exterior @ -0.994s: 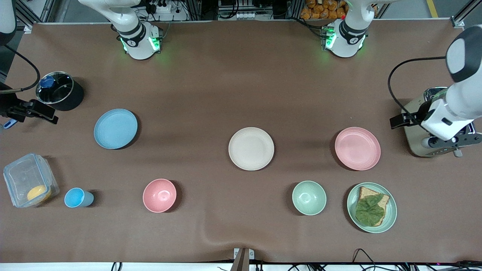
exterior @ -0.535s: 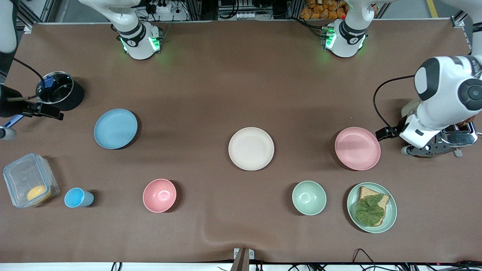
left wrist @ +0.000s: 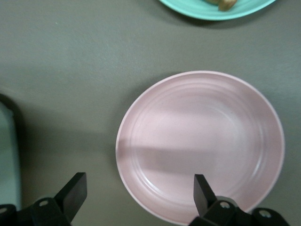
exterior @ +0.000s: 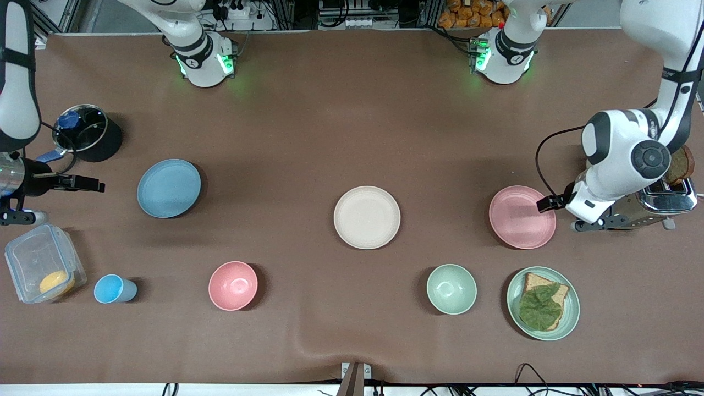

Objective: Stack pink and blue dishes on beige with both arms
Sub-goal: 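Grasp the pink plate with the left gripper while the right gripper grasps the blue plate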

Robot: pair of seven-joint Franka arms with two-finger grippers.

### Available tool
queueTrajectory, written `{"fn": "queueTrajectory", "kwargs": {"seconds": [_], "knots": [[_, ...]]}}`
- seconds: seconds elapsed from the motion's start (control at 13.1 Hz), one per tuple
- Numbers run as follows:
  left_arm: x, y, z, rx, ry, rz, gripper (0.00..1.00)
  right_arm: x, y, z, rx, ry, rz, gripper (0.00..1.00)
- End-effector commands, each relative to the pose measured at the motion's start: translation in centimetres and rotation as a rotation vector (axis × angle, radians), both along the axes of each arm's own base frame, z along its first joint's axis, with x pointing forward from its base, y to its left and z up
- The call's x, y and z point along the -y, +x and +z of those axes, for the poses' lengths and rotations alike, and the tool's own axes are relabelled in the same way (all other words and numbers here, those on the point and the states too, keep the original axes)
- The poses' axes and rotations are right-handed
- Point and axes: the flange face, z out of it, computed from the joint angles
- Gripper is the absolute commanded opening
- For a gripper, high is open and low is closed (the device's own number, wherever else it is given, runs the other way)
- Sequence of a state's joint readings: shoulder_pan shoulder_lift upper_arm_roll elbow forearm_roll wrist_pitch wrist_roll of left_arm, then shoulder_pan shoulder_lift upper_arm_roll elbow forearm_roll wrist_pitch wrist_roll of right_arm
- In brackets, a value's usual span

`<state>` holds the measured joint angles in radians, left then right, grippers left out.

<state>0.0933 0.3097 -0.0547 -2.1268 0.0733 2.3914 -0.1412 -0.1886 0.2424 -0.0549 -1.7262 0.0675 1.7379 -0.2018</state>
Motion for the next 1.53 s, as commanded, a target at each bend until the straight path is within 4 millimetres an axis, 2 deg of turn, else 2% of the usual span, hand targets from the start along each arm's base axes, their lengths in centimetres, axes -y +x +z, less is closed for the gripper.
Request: {"fn": "queueTrajectory", "kwargs": {"seconds": [0.0, 0.31, 0.54, 0.61, 0.76, 0.84, 0.99, 1.15, 1.3, 1.38, 1.45], "knots": [[-1.1, -0.1, -2.3, -0.004, 0.009, 0.003, 1.0, 2.8, -2.6, -4.7, 0.033, 0.075, 0.029, 1.0], [-3.4, -0.2, -5.6, 0.002, -0.003, 0.022, 1.0, 4.3, -3.4, -11.6, 0.028, 0.112, 0.064, 1.0], [-3.7, -0.3, -6.2, -0.007, -0.005, 0.027, 1.0, 6.1, -3.6, -16.5, 0.026, 0.149, 0.09, 1.0], [-4.2, -0.3, -6.4, -0.01, -0.006, 0.036, 0.95, 7.0, -4.0, -18.2, 0.024, 0.171, 0.101, 1.0], [-4.3, -0.3, -6.4, -0.008, -0.006, 0.038, 0.69, 8.1, -4.7, -20.8, 0.016, 0.198, 0.134, 1.0], [-4.4, -0.3, -6.4, -0.008, -0.006, 0.039, 0.55, 8.0, -4.8, -21.2, 0.012, 0.203, 0.137, 1.0], [-4.4, -0.3, -6.4, -0.008, -0.013, 0.05, 0.34, 7.6, -4.9, -22.7, -0.011, 0.215, 0.145, 1.0], [-4.4, -0.3, -6.4, -0.008, -0.014, 0.051, 0.29, 7.3, -5.0, -23.5, -0.022, 0.224, 0.153, 1.0], [-4.8, -0.4, -6.3, -0.007, -0.016, 0.063, 0.0, 7.1, -5.2, -24.5, -0.036, 0.236, 0.163, 1.0], [-5.3, -0.4, -6.3, -0.006, -0.015, 0.068, 0.0, 6.9, -5.3, -25.0, -0.044, 0.241, 0.166, 0.98], [-5.2, -0.5, -6.4, -0.009, -0.016, 0.063, 0.0, 6.7, -5.3, -25.1, -0.049, 0.244, 0.169, 0.91]]}}
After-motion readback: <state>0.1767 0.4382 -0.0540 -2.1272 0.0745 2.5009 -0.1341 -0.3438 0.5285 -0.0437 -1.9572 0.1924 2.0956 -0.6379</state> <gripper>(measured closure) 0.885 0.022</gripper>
